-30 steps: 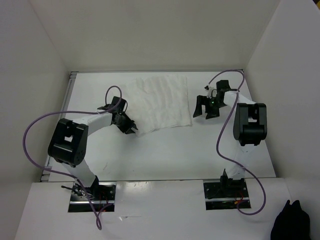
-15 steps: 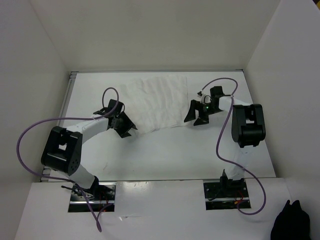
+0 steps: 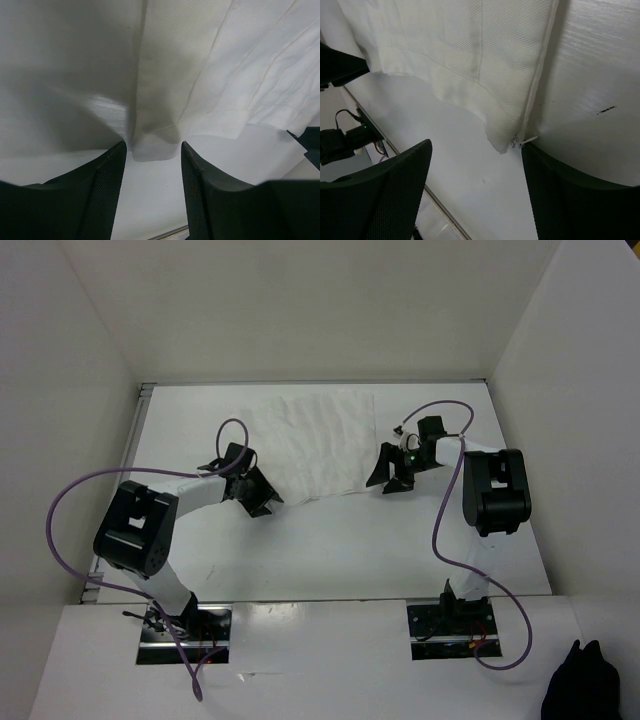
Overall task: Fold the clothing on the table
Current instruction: Flatten the skirt out
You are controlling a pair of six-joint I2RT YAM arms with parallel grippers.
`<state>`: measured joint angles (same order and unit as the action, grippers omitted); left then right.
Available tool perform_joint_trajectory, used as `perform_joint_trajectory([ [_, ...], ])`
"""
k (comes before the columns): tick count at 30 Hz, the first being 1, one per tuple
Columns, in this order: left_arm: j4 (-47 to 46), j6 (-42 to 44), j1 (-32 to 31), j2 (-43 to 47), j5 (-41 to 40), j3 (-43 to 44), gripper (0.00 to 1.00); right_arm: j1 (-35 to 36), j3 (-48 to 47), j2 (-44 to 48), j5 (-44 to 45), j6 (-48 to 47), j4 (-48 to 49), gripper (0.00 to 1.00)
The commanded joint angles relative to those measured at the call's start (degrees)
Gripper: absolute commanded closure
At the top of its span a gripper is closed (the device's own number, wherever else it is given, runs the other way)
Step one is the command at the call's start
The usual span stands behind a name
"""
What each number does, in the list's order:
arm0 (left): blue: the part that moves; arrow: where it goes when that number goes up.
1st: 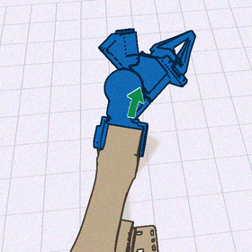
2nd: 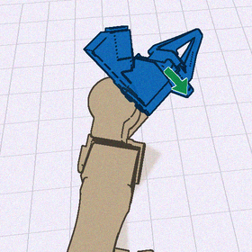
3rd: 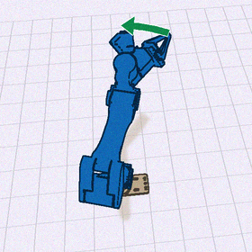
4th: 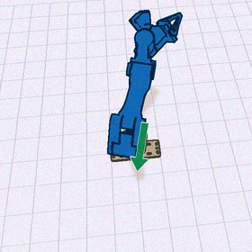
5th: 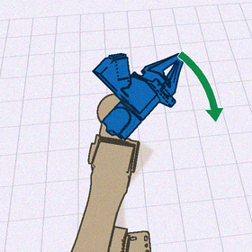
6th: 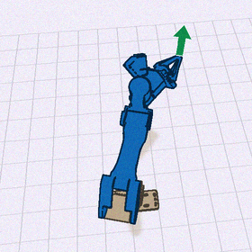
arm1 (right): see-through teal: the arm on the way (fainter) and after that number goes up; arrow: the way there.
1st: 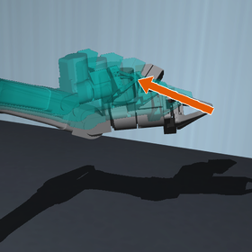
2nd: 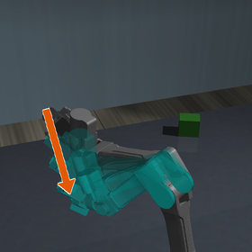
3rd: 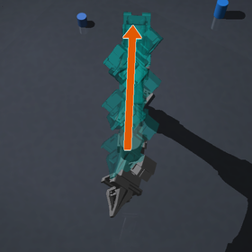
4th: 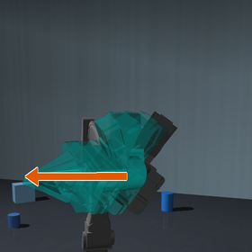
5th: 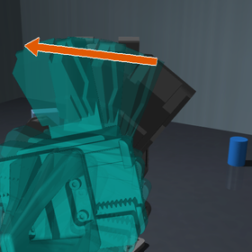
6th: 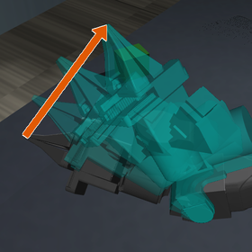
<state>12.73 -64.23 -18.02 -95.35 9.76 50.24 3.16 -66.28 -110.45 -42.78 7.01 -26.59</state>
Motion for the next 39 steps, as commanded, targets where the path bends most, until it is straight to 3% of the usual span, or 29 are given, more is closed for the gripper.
perform_joint_trajectory([
  [1, -2.1, 1.0, -0.1, -1.9, 0.1, 0.8, 0.44, 0.8, 2.0, -3.5, 10.0, -1.8, 3.1, 0.23],
  [4, -2.1, 1.0, -0.6, -2.4, 0.6, 0.8, 0.45, 0.8, 2.0, -3.5, 10.5, -1.8, 3.1, 0.28],
  [6, -2.1, 0.5, -0.6, -2.4, 0.6, 0.8, 0.51, 0.8, 1.4, -4.0, 10.5, -1.8, 3.1, 0.33],
  [9, -2.1, 0.5, -0.6, -2.9, 0.6, 0.8, 0.7, 0.8, 0.9, -4.0, 10.5, -1.3, 3.6, 0.47],
  [13, -1.6, 0.5, -0.6, -4.1, 0.6, 0.8, 0.92, 0.8, 0.3, -4.5, 10.5, -1.3, 3.6, 0.7],
  [15, -1.0, 0.5, -0.6, -4.6, 0.6, 1.4, 0.99, 0.8, 0.3, -4.5, 10.5, -1.3, 3.6, 0.86],
  [17, 0.5, 1.0, -0.6, -4.1, -0.2, 2.0, 1.0, 0.8, -0.3, -3.9, 11.1, -1.3, 3.0, 1.0],
  [21, 6.7, 2.1, -0.6, -1.2, -3.6, 4.5, 1.0, 0.8, -1.6, -1.3, 13.8, -4.4, 0.0, 1.0],
  [27, 14.2, 4.0, -0.6, 10.9, -6.6, 2.6, 1.0, -0.3, -0.9, 9.1, 17.1, -18.8, -3.0, 1.0],
  [32, 19.6, 8.5, -0.6, 21.6, -4.2, 0.7, 1.0, 0.3, 3.9, 18.8, 16.9, -33.2, -11.5, 1.0],
  [39, 24.6, 14.7, 0.0, 26.7, 1.3, -6.4, 1.0, 0.3, 5.5, 33.5, 18.8, -39.2, -20.0, 1.0],
])
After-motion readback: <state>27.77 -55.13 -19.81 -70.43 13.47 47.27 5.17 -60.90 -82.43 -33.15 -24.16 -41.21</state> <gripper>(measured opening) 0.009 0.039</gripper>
